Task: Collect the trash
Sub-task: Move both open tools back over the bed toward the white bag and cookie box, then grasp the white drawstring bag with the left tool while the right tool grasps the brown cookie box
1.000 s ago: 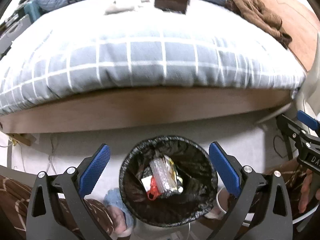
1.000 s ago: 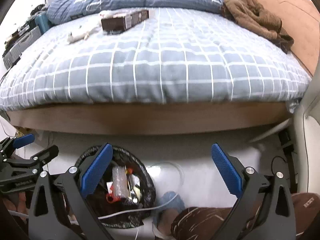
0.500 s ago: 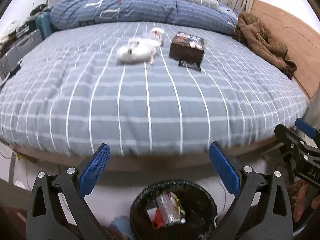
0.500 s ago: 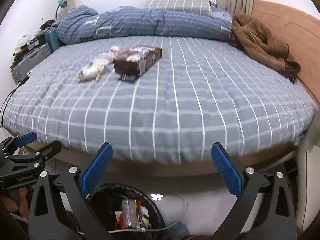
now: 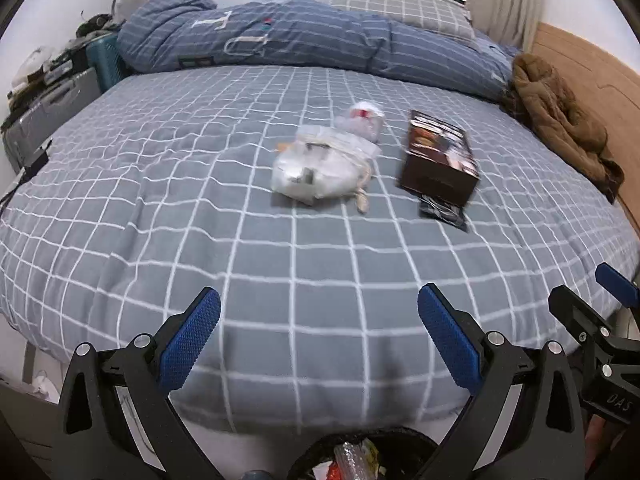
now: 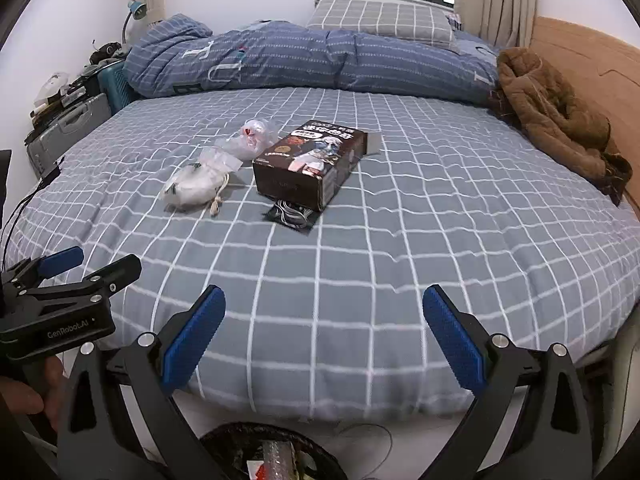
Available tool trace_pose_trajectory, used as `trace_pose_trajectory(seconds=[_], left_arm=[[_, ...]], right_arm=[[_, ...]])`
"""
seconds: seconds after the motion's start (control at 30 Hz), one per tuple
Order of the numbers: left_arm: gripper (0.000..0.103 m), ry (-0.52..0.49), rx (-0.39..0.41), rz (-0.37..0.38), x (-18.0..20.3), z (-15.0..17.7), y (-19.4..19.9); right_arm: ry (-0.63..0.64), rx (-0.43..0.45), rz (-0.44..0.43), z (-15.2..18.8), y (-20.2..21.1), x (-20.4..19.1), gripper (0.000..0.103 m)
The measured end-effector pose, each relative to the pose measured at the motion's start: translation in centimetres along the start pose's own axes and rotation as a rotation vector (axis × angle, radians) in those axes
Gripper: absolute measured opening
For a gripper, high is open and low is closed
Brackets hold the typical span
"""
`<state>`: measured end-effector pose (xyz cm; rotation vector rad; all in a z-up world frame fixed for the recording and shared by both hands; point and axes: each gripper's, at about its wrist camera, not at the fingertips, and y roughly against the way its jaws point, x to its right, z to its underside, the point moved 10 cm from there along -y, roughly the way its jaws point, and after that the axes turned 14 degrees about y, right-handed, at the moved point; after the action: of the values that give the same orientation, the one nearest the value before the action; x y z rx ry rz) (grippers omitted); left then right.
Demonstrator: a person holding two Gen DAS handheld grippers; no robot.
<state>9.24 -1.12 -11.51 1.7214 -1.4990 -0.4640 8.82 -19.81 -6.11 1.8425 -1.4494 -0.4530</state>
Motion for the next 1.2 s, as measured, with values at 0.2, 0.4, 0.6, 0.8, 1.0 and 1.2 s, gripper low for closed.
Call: trace_pose_trajectory(seconds=[0.2,0.4,0.6,0.8,1.0,1.2], left_arm=[[0.097,0.005,0.016,-0.021,-1.1,-3.2,-2.3],[0.097,0.008,0.014,-0.027,-1.4,-5.5,-4.6],[0.097,-0.009,0.004,-0.013,-0.4,-7.4,-7.0],[0.097,-0.023,-0.021,-0.008,0.4,-8.5,-9.5],[0.097,-0.028,-0.049,-0.003,0.9,-9.0,-11.5],[0.096,-0.032,-0.063,0.004,1.3,-9.3,-12.7]], right_arm=[[-0.014,-0.003,0.002,-2.9,-3.1,0.4,0.095],[-0.039,-0.015,-0.004,-5.4,-6.3,1.0,0.095],[-0.047,-0.019,0.003,-7.6,-8.8,1.3,0.095],[-0.058,-0.032,0.001,-9.9,-11.5,1.3,0.095],[-0.085,-0.065,-0.005,-11.6,-14.0,1.3,0.095],[-0.115,-0.109,-0.038,-12.2,-16.4,1.1,0.095]])
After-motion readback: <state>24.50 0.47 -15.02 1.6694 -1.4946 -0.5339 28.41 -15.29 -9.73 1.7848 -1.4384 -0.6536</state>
